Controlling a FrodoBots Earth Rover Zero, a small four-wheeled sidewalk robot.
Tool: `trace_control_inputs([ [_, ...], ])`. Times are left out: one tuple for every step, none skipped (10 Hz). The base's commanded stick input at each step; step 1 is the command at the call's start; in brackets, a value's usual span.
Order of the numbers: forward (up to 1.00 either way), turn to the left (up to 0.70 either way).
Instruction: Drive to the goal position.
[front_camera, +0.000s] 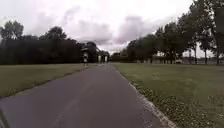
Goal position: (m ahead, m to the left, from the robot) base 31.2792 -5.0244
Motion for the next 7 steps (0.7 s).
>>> trace_control_inputs([
  [0.70, 0.00],
  [0.70, 0.00],
  [0.70, 0.00],
  [0.70, 0.00],
  [0.70, 0.00],
  [0.70, 0.00],
  [0.70, 0.00],
])
